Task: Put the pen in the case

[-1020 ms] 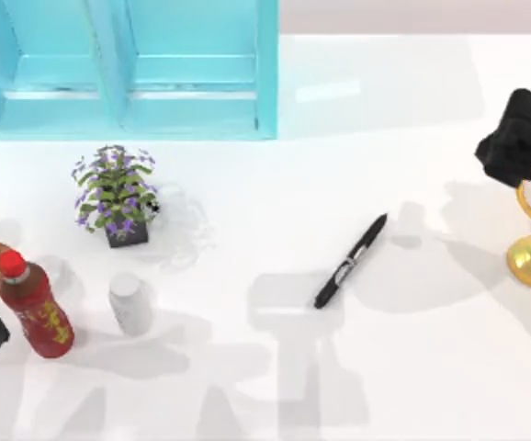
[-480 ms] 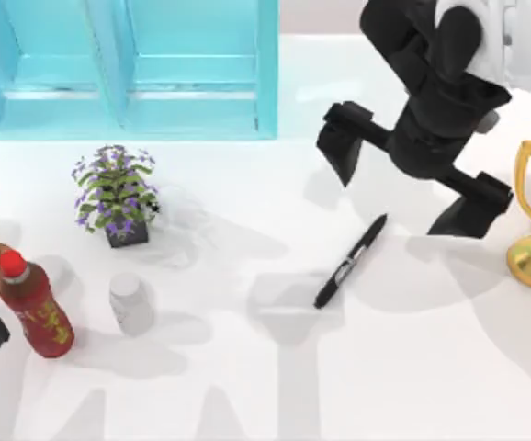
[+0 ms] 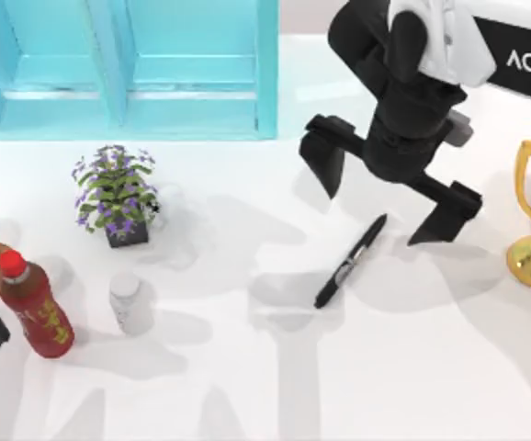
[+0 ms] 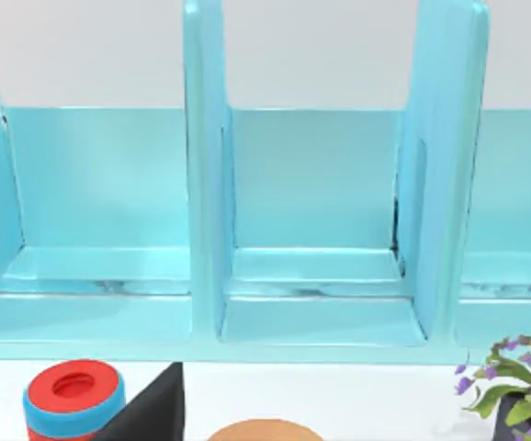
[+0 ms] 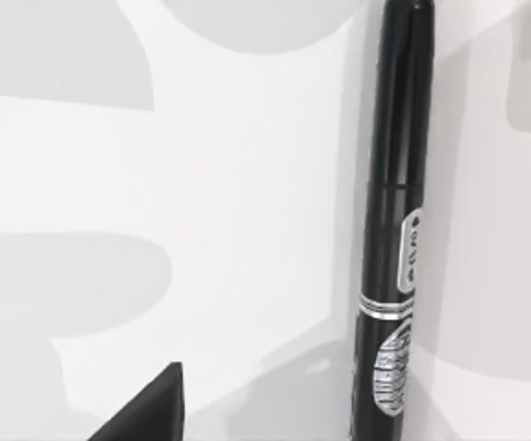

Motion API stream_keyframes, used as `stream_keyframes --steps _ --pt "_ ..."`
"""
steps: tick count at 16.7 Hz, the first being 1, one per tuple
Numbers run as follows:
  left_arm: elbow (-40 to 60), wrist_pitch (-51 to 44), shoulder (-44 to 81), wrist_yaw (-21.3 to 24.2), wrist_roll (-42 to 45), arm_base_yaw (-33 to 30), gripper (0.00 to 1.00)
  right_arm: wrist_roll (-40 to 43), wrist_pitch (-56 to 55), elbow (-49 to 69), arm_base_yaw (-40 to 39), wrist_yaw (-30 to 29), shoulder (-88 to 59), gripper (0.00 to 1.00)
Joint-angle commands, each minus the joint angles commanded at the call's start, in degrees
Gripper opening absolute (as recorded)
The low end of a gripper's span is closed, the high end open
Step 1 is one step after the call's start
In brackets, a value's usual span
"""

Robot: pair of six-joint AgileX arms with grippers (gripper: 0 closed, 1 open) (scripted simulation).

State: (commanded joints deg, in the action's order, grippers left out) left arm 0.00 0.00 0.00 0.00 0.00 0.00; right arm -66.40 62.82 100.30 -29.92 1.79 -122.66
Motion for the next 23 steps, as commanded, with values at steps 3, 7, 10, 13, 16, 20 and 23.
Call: stream_keyframes --steps 3,7,10,13,16,20,23 --pt "0.0 0.0 0.0 0.0 0.0 0.0 1.0 0.07 -0.31 -0.28 0.26 -0.04 -0.01 1.0" --pt "0.0 0.0 0.0 0.0 0.0 0.0 1.0 -0.11 -6.56 -3.45 -0.1 -0.04 -3.14 1.0" --pt "0.0 0.0 0.0 0.0 0.0 0.0 1.0 -0.43 -14.15 -7.01 -0.36 -0.1 -6.63 1.0" --pt "0.0 0.0 0.0 0.0 0.0 0.0 1.0 -0.62 -17.88 -9.1 -0.52 -0.14 -8.74 1.0" --pt "0.0 0.0 0.0 0.0 0.0 0.0 1.0 -0.63 -17.96 -9.15 -0.52 -0.14 -8.79 1.0" --pt "0.0 0.0 0.0 0.0 0.0 0.0 1.0 -0.63 -17.96 -9.15 -0.52 -0.14 -8.79 0.77" --pt "0.0 0.0 0.0 0.0 0.0 0.0 1.0 -0.63 -17.96 -9.15 -0.52 -0.14 -8.79 0.55"
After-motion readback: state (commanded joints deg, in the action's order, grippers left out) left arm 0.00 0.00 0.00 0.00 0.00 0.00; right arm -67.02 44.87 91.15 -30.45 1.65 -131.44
